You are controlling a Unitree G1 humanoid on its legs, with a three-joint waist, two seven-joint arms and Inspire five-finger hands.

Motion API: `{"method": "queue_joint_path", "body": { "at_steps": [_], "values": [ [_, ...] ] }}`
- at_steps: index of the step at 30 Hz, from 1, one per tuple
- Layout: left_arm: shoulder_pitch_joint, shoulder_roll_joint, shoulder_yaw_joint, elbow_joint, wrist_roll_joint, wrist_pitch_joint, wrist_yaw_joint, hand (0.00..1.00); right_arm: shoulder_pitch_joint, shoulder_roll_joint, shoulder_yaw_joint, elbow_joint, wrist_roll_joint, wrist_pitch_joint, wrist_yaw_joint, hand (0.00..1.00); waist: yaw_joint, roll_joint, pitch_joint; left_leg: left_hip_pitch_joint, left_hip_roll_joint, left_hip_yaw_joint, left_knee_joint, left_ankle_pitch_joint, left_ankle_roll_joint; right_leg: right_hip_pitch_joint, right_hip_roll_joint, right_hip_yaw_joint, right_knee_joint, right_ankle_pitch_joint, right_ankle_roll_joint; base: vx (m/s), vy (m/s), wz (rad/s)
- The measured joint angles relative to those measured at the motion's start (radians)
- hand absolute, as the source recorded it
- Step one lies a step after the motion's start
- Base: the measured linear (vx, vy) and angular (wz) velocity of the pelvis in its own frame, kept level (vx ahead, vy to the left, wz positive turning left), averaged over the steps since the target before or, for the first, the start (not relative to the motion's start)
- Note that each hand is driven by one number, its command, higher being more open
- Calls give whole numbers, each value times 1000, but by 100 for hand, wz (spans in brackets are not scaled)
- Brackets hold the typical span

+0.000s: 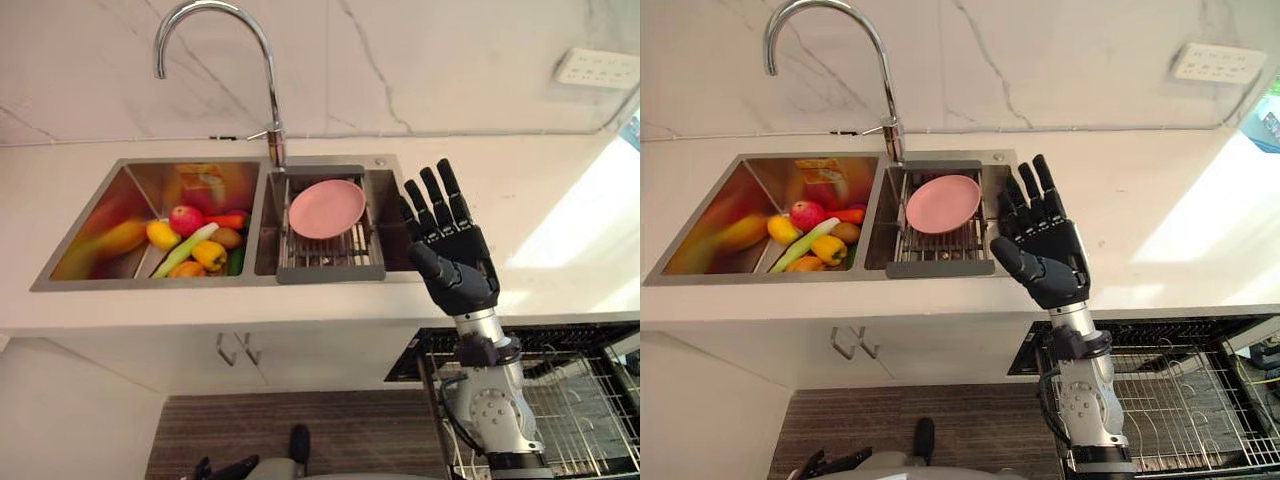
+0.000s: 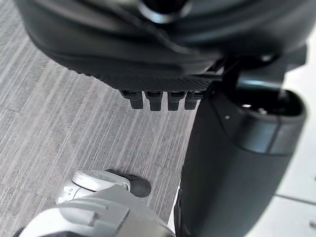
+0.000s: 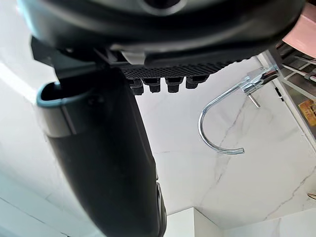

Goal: Walk over to the sink, pick up the cup, carry it to the dishwasher, place the cup inside the dishwasher, then close the dishwasher door

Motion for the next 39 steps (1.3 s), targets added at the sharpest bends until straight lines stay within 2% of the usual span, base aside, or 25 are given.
{"method": "queue_joint_path", "body": {
  "at_steps": [2,5,6,7,8,9,10,11,12,13,14,15,17,18,19,25,29,31,34,36,39],
  "values": [
    [0,2,-6,-3,1,1,-2,100,0,-1,-3,14,-7,0,-3,100,-1,-1,-1,-6,-5,9,0,26,4,9,-9,-23,2,10,10,118,3,29],
    [-10,7,-9,-10,2,11,-3,100,-1,-1,-24,34,-41,1,-29,100,-4,-2,-3,4,-14,44,0,-12,21,-3,-40,-47,79,4,17,124,23,34],
    [-6,3,-15,-11,2,18,-3,100,-1,0,-34,42,-41,1,-39,100,-6,5,-3,21,-3,49,1,-17,22,-51,-48,-38,218,2,19,107,45,23],
    [2,11,-35,-20,3,23,-4,100,-1,6,-39,42,-41,0,-48,100,-9,6,-5,50,-2,50,4,-18,23,-124,-76,-13,419,6,17,114,53,21],
    [9,18,-47,-30,3,24,-4,100,0,9,-38,42,-41,-2,-49,100,-11,-9,-2,65,-7,44,7,-22,30,-164,-94,8,521,21,9,180,57,24],
    [12,40,-52,-46,13,29,-5,100,0,12,-34,42,-43,-4,-51,100,-17,-26,3,83,-13,25,20,-36,38,-240,-109,63,685,41,-21,175,25,46],
    [-1,46,-52,-45,21,41,-4,100,1,9,-34,39,-52,-6,-53,100,-29,-33,1,83,-4,-2,52,-55,36,-276,-85,103,716,-19,-27,207,10,51],
    [-9,43,-52,-45,21,47,-3,100,1,8,-33,36,-59,-6,-55,100,-30,-32,1,82,5,-10,69,-63,30,-285,-66,120,692,-46,-26,120,-1,44],
    [-19,42,-50,-46,21,55,-10,100,5,8,-27,24,-60,-6,-56,100,-28,-30,1,82,19,-18,96,-85,26,-292,-26,147,570,-64,-23,133,-14,23],
    [-28,44,-49,-42,21,61,-22,100,14,7,-22,-4,-61,-6,-53,100,-27,-31,0,76,21,-26,113,-102,24,-293,7,181,419,-60,-19,80,-34,23],
    [-32,45,-48,-42,21,61,-29,100,21,7,-23,-18,-60,-6,-46,100,-30,-31,0,67,20,-31,126,-107,20,-291,15,199,344,-49,-19,93,-85,35],
    [-34,48,-48,-42,21,59,-45,100,30,5,-26,-29,-60,-6,-33,100,-40,-35,-2,59,8,-47,149,-126,16,-280,22,208,232,-5,-26,93,-122,40],
    [-31,53,-48,-41,23,58,-47,100,45,5,-26,-29,-60,-5,-24,100,-43,-56,-17,67,-17,-55,176,-159,11,-240,14,211,140,98,-23,128,-154,38],
    [-30,48,-47,-33,23,58,-39,100,51,3,-31,-28,-61,-5,-26,100,-44,-45,-19,73,-11,-41,194,-185,9,-217,11,200,123,142,-20,91,-111,24],
    [-10,29,-45,-6,90,33,-41,100,40,2,-40,-27,-69,-6,-67,100,-47,-2,-30,120,56,11,172,-213,-31,-127,76,199,-9,173,-36,62,-72,15],
    [-10,28,-44,-3,86,32,-45,100,39,2,-38,-27,-69,-6,-75,100,-44,0,-32,114,57,8,172,-213,-31,-127,75,187,-15,173,-36,0,0,2],
    [-10,28,-43,3,31,38,-77,100,39,3,-32,-27,-111,-6,-140,100,-43,0,-38,88,74,43,166,-207,-40,-120,67,135,-39,178,-34,1,-24,38],
    [-10,28,-23,12,-42,54,-100,100,38,3,-32,-26,-171,-5,-232,100,-27,2,-41,84,94,106,149,-187,-53,-100,59,85,-64,179,-33,34,-36,56],
    [-7,16,37,54,-190,102,-143,100,34,3,-25,-14,-313,19,-366,100,-2,6,-59,92,97,106,108,-157,-58,-92,57,37,-88,179,-31,64,-34,35],
    [-1,5,74,82,-282,139,-172,100,34,3,-20,1,-441,36,-424,100,7,13,-64,99,99,105,93,-151,-64,-80,60,21,-100,180,-31,40,-37,19],
    [11,-9,109,83,-293,163,-178,100,34,0,-15,29,-603,53,-448,100,6,24,-67,109,105,116,85,-147,-72,-71,66,15,-106,180,-30,10,-19,1]
  ]
}}
